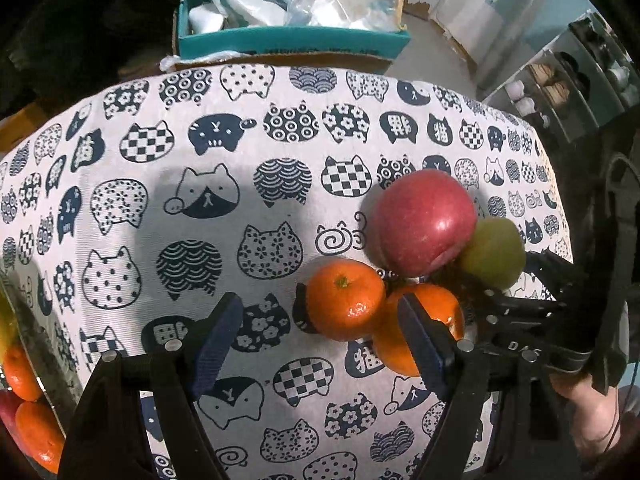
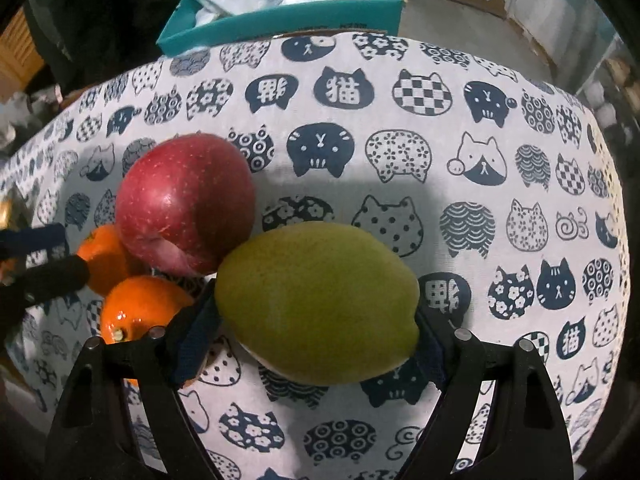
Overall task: Organize fruits
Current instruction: 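Grasp a tangerine with the left tool while the right tool grasps a green pear, then lift the tangerine and pear and carry both toward the glass bowl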
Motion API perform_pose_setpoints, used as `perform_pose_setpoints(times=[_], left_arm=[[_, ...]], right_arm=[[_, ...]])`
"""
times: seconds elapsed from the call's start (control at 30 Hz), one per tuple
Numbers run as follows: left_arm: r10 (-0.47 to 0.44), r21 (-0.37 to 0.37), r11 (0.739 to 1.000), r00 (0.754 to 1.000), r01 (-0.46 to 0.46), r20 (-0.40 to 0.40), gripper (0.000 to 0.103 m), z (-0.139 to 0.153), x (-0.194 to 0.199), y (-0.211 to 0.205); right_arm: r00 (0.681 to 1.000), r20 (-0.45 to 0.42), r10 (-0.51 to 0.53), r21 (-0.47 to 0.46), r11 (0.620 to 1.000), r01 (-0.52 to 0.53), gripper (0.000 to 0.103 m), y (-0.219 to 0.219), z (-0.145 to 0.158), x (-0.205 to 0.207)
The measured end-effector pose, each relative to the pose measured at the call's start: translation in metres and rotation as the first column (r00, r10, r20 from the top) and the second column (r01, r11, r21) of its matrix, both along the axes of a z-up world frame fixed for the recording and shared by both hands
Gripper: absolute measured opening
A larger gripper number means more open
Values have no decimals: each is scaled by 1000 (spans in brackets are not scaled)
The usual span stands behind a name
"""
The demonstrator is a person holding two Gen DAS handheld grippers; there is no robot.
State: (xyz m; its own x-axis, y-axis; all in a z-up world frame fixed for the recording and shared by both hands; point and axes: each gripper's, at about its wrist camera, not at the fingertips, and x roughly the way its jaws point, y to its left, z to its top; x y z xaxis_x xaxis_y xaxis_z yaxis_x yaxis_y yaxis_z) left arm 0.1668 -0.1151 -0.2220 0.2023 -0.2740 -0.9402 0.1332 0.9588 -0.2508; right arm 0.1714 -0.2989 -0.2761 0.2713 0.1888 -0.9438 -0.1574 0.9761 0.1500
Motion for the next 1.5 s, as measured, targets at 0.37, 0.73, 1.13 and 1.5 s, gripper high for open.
perform_pose_setpoints(times=[0.37, 0.73, 1.13, 1.5], left_arm=[[1, -38, 999, 1000, -2, -19, 70, -14, 3, -2], [-60, -39, 997, 998, 62, 33, 45, -8, -3, -15], [-95, 31, 995, 985, 91, 147, 45, 23, -19, -11], [-91, 31, 996, 965, 86, 244, 45, 67, -37, -4]], right_arm=[[999, 13, -50, 3, 999, 50, 84, -12, 5, -12], [994, 64, -83, 34, 996, 81, 84, -27, 32, -21], [984, 158, -84, 37, 996, 79, 84, -23, 63, -33], [962, 261, -73, 58, 997, 60, 84, -14, 109, -46]])
